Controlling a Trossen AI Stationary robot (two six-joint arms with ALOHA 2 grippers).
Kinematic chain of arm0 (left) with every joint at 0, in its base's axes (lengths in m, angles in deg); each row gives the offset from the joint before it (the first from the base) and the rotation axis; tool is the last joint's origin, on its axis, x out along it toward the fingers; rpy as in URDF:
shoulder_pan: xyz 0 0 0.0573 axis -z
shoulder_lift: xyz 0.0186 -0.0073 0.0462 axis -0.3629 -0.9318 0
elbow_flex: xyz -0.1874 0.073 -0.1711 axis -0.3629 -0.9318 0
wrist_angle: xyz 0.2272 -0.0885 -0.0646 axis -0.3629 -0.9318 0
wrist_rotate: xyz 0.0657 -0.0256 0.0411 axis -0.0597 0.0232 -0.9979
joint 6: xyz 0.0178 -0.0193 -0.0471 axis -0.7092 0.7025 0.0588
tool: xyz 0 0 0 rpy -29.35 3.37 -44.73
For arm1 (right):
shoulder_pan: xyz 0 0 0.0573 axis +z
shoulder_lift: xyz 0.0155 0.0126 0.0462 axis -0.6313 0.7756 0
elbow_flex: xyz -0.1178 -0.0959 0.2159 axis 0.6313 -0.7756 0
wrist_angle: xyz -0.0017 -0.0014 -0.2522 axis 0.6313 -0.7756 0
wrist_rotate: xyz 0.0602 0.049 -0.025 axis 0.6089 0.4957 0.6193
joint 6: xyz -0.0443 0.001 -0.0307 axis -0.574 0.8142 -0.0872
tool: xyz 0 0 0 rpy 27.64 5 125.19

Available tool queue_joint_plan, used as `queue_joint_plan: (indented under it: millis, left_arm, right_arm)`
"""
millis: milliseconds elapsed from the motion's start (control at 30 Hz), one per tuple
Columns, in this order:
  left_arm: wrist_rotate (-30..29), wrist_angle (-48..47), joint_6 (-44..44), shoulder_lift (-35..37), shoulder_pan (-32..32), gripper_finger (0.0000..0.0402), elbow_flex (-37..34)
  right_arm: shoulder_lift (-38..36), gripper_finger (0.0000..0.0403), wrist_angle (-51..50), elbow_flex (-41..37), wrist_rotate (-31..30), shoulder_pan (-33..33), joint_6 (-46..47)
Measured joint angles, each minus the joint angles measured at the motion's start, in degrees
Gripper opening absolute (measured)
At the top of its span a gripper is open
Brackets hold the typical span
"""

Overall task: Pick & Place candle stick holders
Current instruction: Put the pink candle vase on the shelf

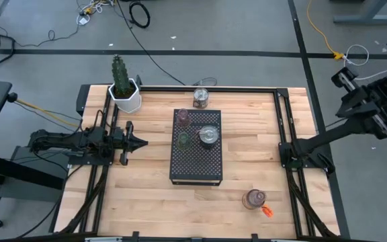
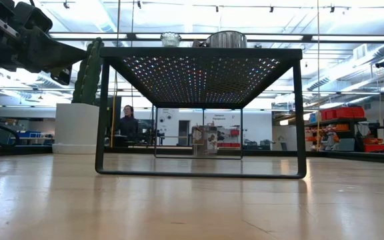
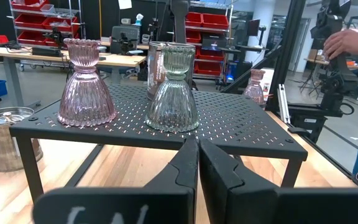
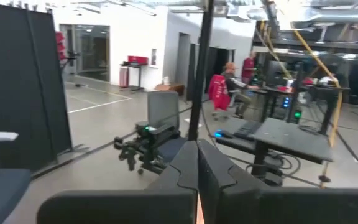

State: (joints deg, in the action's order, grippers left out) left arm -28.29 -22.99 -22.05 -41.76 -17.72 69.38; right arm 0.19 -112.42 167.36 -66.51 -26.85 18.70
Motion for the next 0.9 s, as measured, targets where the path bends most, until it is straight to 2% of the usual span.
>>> queue_joint_plan:
  millis: [300,600,900]
  left_arm:
    - [0.0,0.0,0.0,0.0,0.0,0.0018,0.0]
    - [0.0,0.0,0.0,0.0,0.0,0.0018,0.0]
    - [0.0,0.0,0.0,0.0,0.0,0.0018,0.0]
  right_arm:
    - [-0.3,0.0000,-2.9,0.0,-5.7,8.2,-0.2]
    - [-2.1,0.0000,-6.3,-0.5,-5.6,11.9,-2.4]
    - [-8.0,0.0000,-3.6,-14.9,-5.5,13.1,-1.2]
